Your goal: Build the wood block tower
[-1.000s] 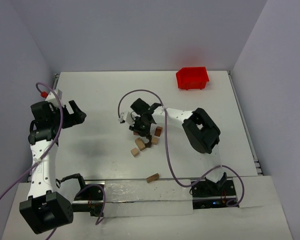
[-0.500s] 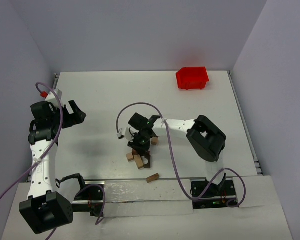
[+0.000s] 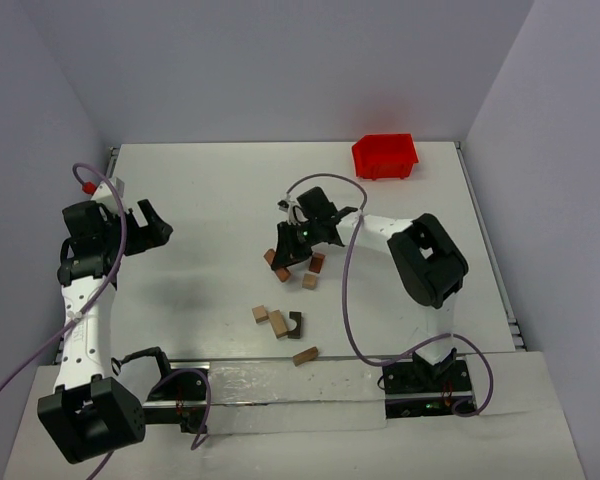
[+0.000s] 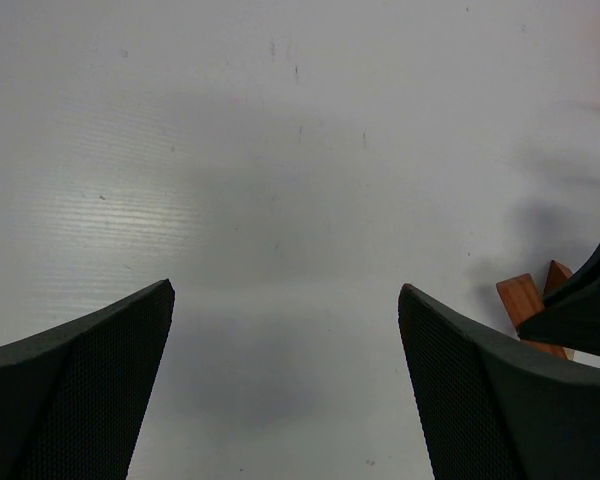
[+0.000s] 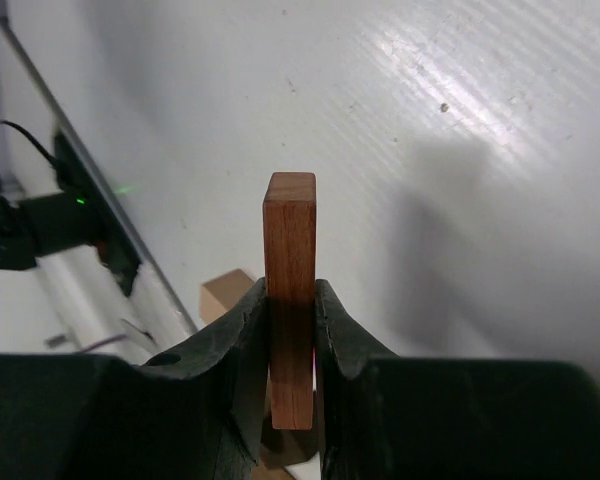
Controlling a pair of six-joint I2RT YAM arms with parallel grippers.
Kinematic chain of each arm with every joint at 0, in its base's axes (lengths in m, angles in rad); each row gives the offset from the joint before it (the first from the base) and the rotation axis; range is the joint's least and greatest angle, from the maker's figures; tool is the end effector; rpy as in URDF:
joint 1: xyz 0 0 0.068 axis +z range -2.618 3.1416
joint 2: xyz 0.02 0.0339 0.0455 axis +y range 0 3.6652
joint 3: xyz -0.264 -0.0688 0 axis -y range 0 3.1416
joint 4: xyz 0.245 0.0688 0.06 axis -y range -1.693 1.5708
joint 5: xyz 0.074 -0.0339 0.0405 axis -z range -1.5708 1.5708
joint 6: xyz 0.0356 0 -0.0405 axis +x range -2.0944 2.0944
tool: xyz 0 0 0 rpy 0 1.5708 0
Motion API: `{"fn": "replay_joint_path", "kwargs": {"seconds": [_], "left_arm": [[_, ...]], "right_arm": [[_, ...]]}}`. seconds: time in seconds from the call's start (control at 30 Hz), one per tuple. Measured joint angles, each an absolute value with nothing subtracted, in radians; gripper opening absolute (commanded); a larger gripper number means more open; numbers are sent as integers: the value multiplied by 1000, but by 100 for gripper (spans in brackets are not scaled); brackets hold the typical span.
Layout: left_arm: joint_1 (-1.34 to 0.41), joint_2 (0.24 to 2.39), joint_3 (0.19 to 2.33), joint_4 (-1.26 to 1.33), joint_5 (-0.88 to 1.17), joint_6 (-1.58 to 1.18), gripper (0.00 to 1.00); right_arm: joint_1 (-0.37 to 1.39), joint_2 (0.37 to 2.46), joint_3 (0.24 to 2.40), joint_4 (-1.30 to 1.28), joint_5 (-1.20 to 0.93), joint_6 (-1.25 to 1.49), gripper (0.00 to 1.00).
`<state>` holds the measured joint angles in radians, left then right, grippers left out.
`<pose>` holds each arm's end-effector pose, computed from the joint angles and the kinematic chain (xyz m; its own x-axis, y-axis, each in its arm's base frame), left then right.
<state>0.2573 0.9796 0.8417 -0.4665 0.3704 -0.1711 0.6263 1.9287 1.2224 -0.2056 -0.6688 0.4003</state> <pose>0.2083 0.0415 0.2975 -0.5502 -0.3089 -0.7758 -0.0435 0.9384 -0.3428 0.3113 0.2525 0.1668 -0.8890 -0.2658 -0.3728 -0.4571 0.5611 0.6901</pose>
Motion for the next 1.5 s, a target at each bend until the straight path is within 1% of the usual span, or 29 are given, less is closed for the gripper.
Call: {"fn": "replay_joint_path", "kwargs": {"seconds": [0.13,0.37,0.63,0.67,0.7,0.77,0.83,1.03,1.13,1.17,1.23,1.5], "left_arm": [[257,980,842,-466,370,-169,99],[257,981,842,-466,369,-168,99],[257,983,842,-463,370,-168,99],[257,983,842,-463,369,-167,99],[257,983,842,-462,368,-167,99],[257,984,842,-461,363,-166,99],[257,987,842,-460,358,-164,99],[257,999,842,-460,351,-163,99],[257,999,842,-459,350,-162,99],[257,999,842,-459,348,-161,99],[257,999,842,-459,346,-160,99],[257,999,842,-459,344,-160,99]], "right_arm": [[634,1957,1169,-86,-673,585,1],[636,2000,1129,6,-574,787,21],[637,2001,1127,49,-455,871,34],[637,2002,1131,41,-437,875,48],[637,2003,1136,32,-427,882,55],[638,2003,1157,24,-409,899,64],[641,2002,1172,23,-384,905,66],[643,2000,1183,14,-364,918,68],[643,2000,1190,1,-356,911,70],[643,2000,1192,-4,-353,906,79],[642,1993,1193,-7,-352,903,86],[637,1942,1157,-33,-283,880,86]]}}
